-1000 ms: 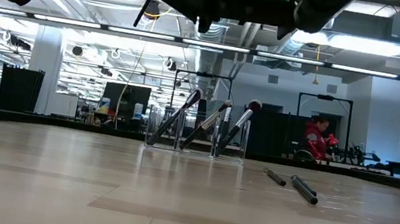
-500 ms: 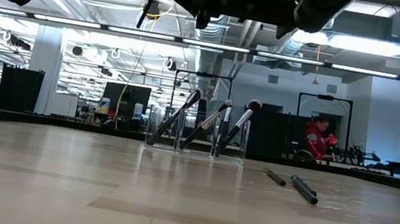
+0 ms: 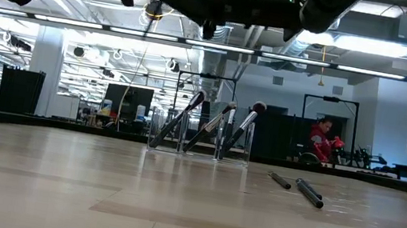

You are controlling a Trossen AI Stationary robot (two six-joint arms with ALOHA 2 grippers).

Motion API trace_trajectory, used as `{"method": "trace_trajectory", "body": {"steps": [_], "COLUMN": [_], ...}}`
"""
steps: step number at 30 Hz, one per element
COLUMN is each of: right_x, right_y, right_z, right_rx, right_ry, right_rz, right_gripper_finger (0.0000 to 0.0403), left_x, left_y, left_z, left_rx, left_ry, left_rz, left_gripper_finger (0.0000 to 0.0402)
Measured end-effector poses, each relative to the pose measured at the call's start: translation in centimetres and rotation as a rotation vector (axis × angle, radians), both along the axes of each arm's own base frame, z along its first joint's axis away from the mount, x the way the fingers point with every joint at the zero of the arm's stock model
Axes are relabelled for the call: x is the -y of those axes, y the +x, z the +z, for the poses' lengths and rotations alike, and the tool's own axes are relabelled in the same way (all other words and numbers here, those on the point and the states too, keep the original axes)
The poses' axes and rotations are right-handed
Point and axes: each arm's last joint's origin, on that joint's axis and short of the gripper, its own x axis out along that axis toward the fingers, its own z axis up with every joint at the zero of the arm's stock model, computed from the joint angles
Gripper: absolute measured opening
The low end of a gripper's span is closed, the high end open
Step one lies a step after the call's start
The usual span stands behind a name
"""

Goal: Put items in baskets/containers
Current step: Put the eyeshadow brush into the transparent organizer

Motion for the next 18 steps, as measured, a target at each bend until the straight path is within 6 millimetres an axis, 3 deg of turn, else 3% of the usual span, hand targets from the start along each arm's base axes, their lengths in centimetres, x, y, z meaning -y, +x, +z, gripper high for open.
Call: {"method": "trace_trajectory", "body": {"steps": [10,14,18], "right_x": [4.8,5.6,5.1], "right_y": [-2.8,-3.9,-4.4], "right_z": [2.2,1.1,-0.6], "right_rx": [-0.134,-0.296,-0.371], "right_ry": [0.005,0.006,-0.002], "right_rz": [-0.236,-0.321,-0.353], "right_gripper_finger": [0.0011,0.0006,0.0005], "left_x": [-0.4,-0.4,-0.5], "left_y": [-0.1,-0.3,-0.6], "left_z": [0.0,-0.5,-1.1], "left_rx": [-0.009,-0.027,-0.05], "left_ry": [-0.045,-0.043,-0.042], "left_rz": [0.127,0.134,0.147], "left_gripper_finger": [0.0126,0.0158,0.0176]}}
